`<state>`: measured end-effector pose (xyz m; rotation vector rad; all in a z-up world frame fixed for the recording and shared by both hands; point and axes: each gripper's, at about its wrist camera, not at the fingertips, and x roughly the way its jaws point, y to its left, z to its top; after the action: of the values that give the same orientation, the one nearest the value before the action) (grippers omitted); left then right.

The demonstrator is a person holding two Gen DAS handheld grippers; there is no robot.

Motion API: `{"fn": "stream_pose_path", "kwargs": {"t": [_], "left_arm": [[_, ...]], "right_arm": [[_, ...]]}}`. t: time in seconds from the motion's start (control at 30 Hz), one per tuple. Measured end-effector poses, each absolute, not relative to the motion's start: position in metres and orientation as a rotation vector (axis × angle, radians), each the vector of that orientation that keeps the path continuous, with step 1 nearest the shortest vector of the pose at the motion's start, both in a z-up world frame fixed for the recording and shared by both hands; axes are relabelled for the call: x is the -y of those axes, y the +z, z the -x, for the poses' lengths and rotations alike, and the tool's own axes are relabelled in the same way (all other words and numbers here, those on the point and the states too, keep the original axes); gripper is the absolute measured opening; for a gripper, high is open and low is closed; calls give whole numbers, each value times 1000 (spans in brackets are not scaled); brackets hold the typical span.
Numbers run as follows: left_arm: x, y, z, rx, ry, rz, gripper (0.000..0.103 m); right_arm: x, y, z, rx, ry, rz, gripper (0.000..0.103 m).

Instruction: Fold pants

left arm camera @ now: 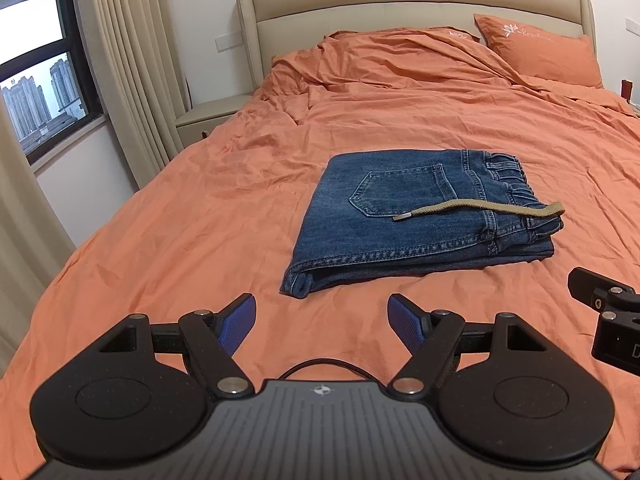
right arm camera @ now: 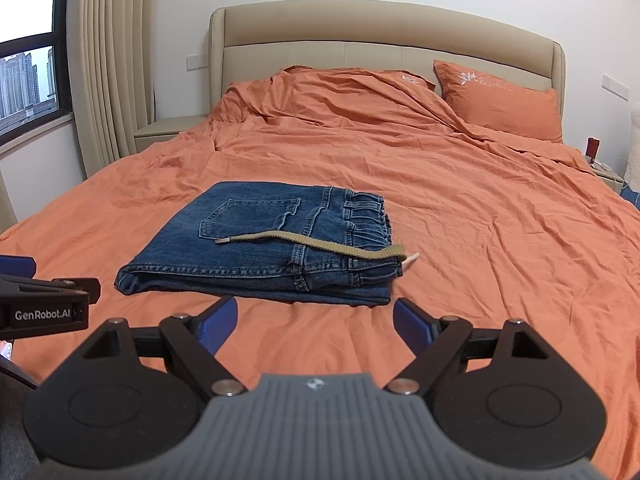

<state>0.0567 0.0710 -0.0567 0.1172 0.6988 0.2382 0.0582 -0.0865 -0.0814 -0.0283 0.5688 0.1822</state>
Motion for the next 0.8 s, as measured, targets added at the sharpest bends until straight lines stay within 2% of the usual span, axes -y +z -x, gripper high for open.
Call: {"fn": "stream_pose_path", "kwargs": {"t": [0.8], "left_arm": [[-70,-57,-57,-699,240,-115,88]], "right_arm": [[85,-81,-58,-566,186,37,81]]}}
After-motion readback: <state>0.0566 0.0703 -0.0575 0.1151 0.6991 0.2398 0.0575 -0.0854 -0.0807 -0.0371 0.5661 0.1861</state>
